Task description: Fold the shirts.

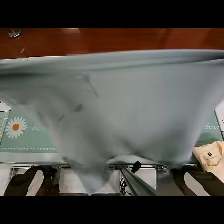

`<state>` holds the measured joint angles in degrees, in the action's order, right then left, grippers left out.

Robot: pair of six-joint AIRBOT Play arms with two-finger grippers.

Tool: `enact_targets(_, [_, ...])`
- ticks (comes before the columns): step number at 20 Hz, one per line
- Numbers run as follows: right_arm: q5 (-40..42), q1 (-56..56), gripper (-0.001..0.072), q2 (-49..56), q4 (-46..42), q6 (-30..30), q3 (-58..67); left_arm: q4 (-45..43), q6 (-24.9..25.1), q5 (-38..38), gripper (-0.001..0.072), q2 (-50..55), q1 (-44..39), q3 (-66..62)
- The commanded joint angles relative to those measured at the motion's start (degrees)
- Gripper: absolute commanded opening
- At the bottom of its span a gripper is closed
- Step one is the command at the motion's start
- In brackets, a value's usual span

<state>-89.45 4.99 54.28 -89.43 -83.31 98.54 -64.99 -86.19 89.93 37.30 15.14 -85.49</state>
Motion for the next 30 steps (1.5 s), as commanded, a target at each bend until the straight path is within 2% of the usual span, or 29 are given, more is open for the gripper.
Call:
enact_targets(1, [5.92,-2.71,0.0028,12.96,-2.58,0.39,-2.91,0.76,3.30,-4.98,0.0022,5.38,0.17,13.51])
enact_targets(4, [15.96,-2.71,0.0029,23.74,-2.54,0.37,-2.91,0.72,4.17,-16.72,0.0022,13.40,-1.53,20.85])
enact_targets(7, [25.53,-2.71,0.0029,31.82,-1.38,-1.79,-2.91,1.09,5.64,-29.77,0.0023,22.73,-6.84,21.11])
enact_targets(9, [32.11,-2.64,0.0028,35.69,0.48,-4.04,-2.91,1.09,11.50,-40.46,0.0023,28.30,-12.90,21.14])
enact_targets(10, [34.86,-2.67,0.0029,37.22,1.07,-5.14,-2.91,1.01,12.26,-45.29,0.0023,30.69,-15.37,21.14])
enact_targets(13, [41.40,-2.58,0.0029,40.96,1.27,-6.95,-2.91,0.92,12.00,-59.17,0.0023,37.24,-19.89,21.14])
enact_targets(15, [43.98,-2.40,0.0029,43.17,1.22,-6.95,-2.91,0.94,11.34,-62.86,0.0022,40.94,-20.98,21.14])
enact_targets(17, [44.39,-2.16,0.0029,45.64,1.22,-7.10,-2.91,0.94,9.55,-61.75,0.0023,44.50,-21.24,21.16])
enact_targets(20, [43.45,-1.22,0.0028,48.89,2.01,-7.15,-2.91,0.94,9.44,-58.29,0.0023,48.61,-21.22,21.16])
enact_targets(24, [40.74,-0.44,0.0028,48.85,2.19,-7.10,-2.89,0.92,9.42,-53.51,0.0022,48.98,-21.16,20.87])
enact_targets(28, [29.90,0.22,0.0028,45.11,2.01,-6.43,-2.91,0.90,8.85,-36.15,0.0023,47.01,-21.16,18.10])
enact_targets(30, [22.56,0.20,0.0028,44.87,1.97,-4.85,-2.91,-0.42,5.20,-29.38,0.0023,47.56,-21.11,18.10])
